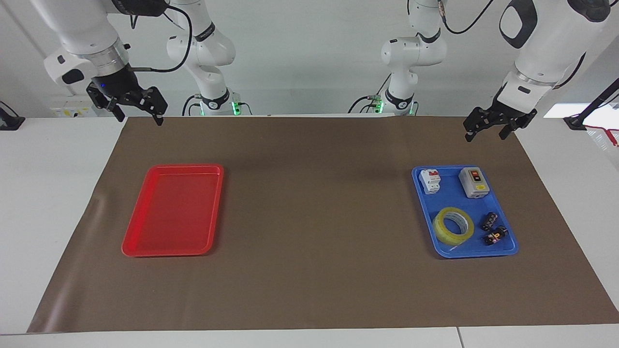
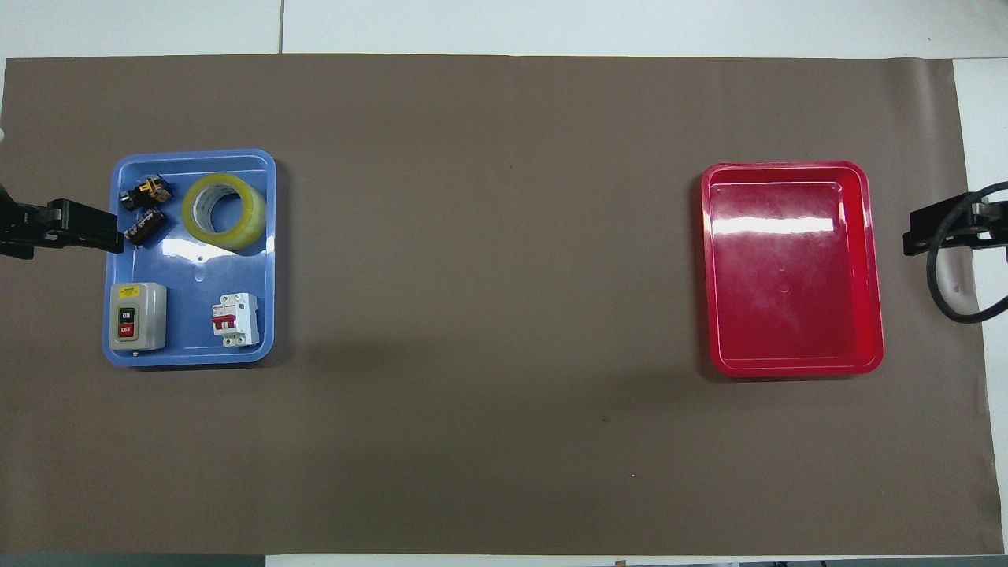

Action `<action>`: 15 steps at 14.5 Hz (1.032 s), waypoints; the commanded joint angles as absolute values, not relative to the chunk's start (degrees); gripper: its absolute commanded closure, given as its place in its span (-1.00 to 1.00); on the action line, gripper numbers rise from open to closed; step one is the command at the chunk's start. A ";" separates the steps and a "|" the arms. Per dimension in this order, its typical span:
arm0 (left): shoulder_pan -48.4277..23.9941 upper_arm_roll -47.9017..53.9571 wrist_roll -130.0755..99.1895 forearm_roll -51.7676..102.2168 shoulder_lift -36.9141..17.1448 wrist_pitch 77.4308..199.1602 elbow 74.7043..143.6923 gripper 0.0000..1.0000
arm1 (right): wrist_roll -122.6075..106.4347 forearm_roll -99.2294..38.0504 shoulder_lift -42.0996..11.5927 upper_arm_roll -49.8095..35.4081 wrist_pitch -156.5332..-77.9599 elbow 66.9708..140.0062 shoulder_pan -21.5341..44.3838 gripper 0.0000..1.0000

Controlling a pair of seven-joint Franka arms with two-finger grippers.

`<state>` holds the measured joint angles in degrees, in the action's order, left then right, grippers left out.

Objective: Place and move tape with both arms

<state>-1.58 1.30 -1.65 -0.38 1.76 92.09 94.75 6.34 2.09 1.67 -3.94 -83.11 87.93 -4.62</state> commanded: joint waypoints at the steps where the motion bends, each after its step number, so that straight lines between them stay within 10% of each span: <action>1: -2.29 0.44 -0.79 0.44 2.81 91.76 95.36 -1.00 | 5.19 2.28 2.29 -4.31 -82.71 88.42 -5.01 -1.00; 15: -1.76 0.44 -0.09 0.35 -4.73 108.00 98.79 -1.00 | 5.10 2.29 2.37 -4.31 -82.53 88.42 -5.10 -1.00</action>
<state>-1.55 1.11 -1.20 -0.38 -2.06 104.35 98.44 6.34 2.10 1.67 -3.94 -83.11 87.93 -4.62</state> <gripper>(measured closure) 0.000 0.000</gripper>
